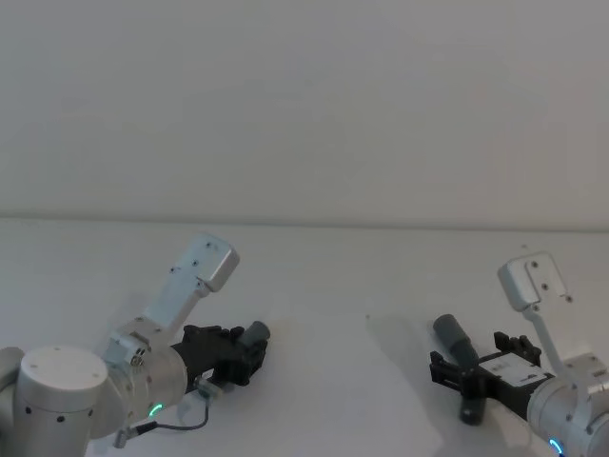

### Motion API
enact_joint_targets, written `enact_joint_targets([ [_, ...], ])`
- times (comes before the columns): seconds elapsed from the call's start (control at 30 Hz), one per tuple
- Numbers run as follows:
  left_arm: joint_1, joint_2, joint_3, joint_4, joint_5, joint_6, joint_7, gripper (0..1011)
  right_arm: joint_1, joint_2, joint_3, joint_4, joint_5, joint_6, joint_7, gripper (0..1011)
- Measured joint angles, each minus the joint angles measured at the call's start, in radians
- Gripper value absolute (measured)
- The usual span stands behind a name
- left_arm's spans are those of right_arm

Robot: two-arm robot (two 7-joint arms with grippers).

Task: Use both hands to pick up one end of the pipe from the table, align the ends, and insert them.

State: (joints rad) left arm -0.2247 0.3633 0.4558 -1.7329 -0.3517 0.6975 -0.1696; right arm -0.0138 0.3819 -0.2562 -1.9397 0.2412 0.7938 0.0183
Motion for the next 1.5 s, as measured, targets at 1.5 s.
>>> enact_joint_targets([
  [1.5,0.000,0.000,0.000,0.000,0.000,0.000,0.000,355,0.014,-0.062,0.036,0.060,-0.004,0.011,0.012,1001],
])
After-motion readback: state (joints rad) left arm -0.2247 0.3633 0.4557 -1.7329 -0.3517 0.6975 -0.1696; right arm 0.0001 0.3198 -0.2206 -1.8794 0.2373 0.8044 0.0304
